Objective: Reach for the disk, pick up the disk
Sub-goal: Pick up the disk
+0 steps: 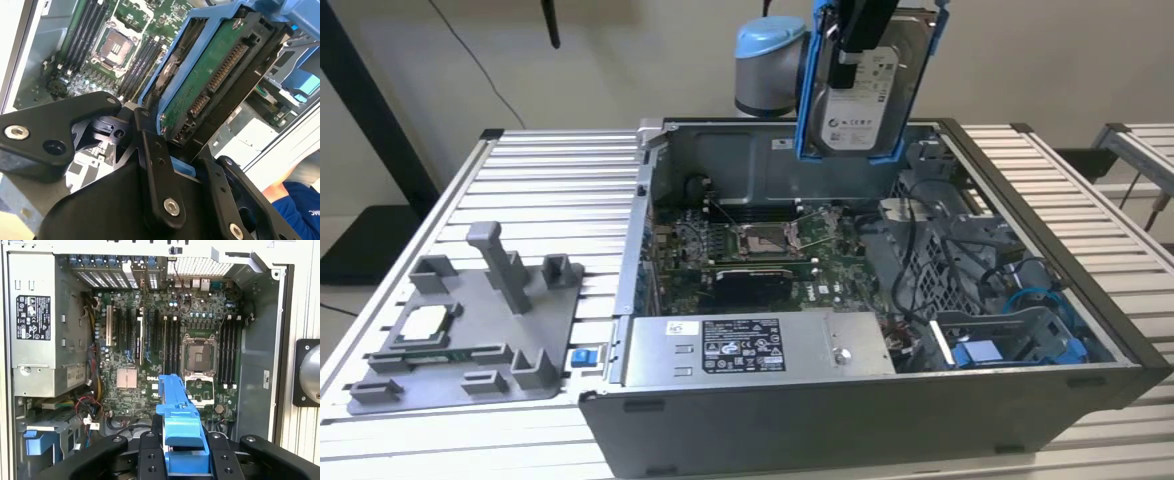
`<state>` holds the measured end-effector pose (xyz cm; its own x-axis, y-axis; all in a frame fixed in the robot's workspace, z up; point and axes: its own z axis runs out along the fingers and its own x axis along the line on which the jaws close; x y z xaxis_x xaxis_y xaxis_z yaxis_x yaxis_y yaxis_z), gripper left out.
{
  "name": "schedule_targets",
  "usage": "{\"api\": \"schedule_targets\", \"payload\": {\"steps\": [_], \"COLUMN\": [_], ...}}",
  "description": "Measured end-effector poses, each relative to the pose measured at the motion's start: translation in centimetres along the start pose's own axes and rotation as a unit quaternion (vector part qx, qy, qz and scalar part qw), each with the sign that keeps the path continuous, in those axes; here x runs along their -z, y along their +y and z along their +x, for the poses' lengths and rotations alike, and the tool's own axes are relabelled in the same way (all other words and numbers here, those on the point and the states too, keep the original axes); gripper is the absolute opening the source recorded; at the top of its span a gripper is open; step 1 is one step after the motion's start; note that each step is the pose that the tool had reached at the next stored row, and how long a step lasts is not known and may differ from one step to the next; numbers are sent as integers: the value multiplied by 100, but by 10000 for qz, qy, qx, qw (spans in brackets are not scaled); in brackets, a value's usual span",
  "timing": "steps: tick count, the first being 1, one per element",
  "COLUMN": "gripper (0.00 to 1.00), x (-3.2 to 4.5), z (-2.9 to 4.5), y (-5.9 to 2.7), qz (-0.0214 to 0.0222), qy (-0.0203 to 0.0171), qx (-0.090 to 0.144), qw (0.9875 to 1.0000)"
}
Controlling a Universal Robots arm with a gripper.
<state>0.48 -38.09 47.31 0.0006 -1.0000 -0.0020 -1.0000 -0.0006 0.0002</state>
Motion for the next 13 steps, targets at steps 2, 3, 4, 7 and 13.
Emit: {"api": "schedule_targets", "payload": {"steps": [2,3,4,7,13], "gripper": [0,0,0,0,0], "x": [1,1,0,1,-1], "z": [1,1,1,4,45], "y": [0,0,0,0,-6], "qz": [0,0,0,0,0], "qy": [1,0,1,0,1], "qx": [0,0,0,0,1], "qw": [10000,10000,10000,10000,10000]}}
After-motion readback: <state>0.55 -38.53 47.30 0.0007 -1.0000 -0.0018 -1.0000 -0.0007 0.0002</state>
